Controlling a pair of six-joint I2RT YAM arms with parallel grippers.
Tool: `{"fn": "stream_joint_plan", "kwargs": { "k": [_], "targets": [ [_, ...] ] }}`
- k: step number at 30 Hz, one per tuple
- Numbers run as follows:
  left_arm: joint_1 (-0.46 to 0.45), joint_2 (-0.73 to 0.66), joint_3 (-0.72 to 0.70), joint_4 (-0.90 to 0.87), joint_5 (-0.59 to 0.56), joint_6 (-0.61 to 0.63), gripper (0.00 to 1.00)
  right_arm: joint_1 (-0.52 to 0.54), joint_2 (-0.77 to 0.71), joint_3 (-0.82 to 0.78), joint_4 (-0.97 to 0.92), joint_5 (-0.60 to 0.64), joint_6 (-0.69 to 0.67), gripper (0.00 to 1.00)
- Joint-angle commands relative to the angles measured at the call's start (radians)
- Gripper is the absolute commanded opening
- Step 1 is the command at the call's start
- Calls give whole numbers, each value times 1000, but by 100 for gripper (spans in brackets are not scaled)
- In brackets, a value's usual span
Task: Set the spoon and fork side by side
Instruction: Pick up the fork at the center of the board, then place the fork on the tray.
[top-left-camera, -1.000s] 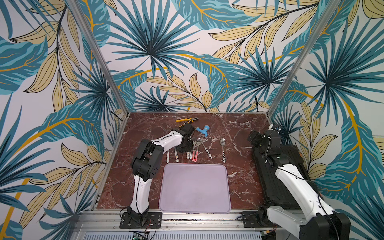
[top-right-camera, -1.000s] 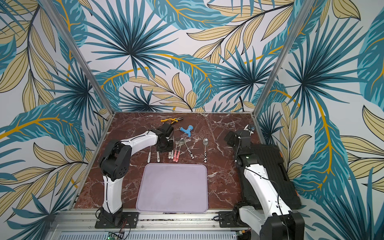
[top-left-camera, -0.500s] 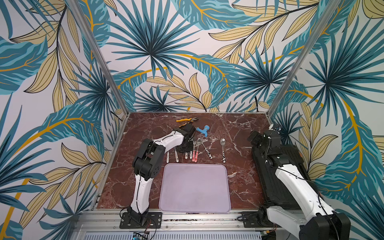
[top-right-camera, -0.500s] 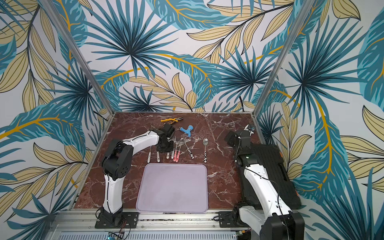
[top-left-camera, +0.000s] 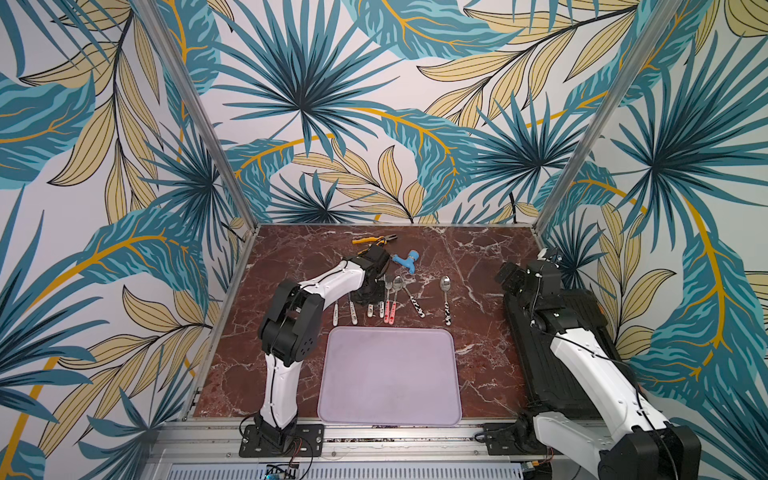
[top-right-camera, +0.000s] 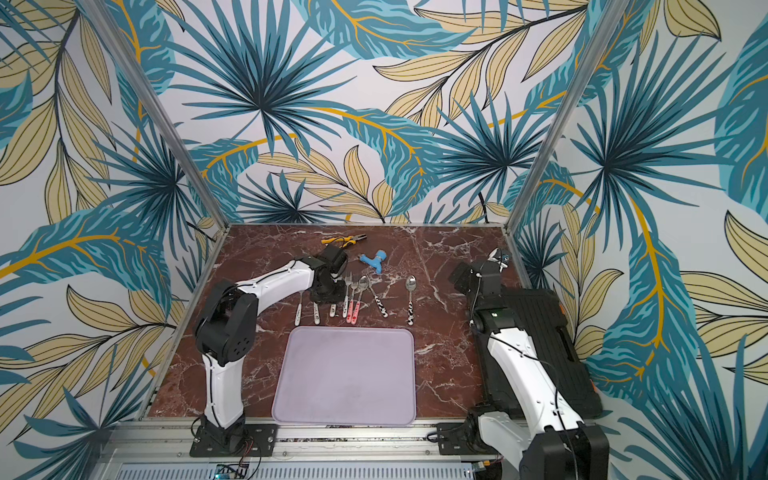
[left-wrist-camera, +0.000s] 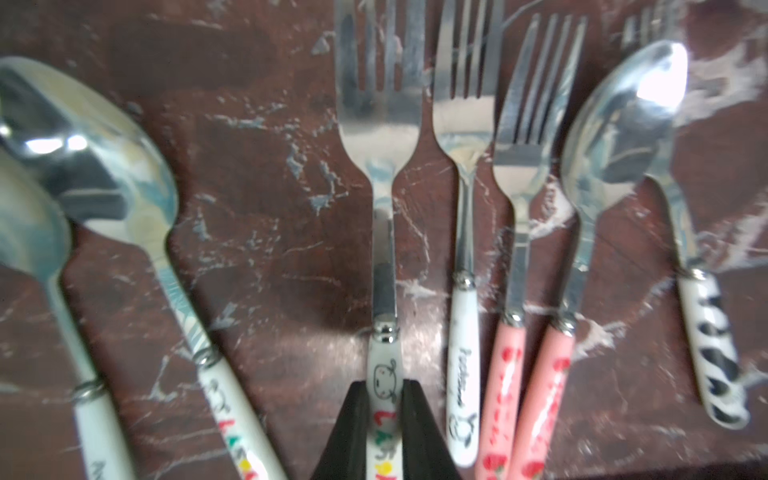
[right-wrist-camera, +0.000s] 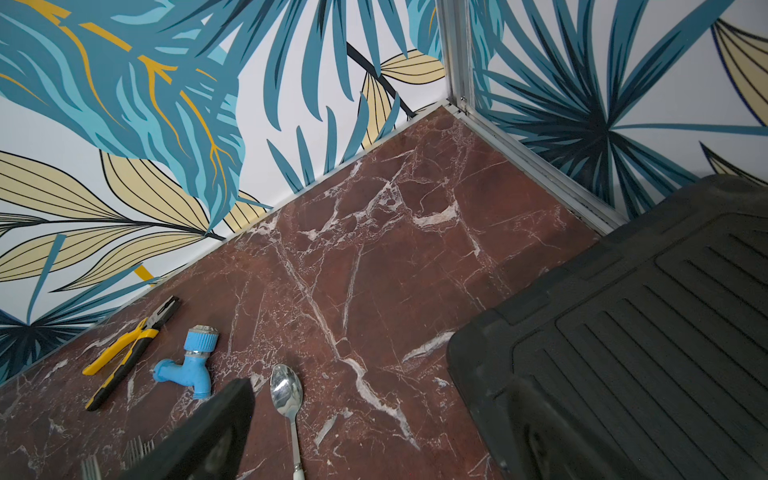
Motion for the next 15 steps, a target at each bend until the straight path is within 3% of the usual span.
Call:
{"fn": "stream_joint_plan", "kwargs": {
  "k": [1,15],
  "targets": [
    [-22,-137,-81,-21,-1,2,0,1,-23,-14,-21,18,7,100],
    [-122,-627,-608,-85,-11,-141,0,1,-20,-12,-23,24,1,100]
  ]
}}
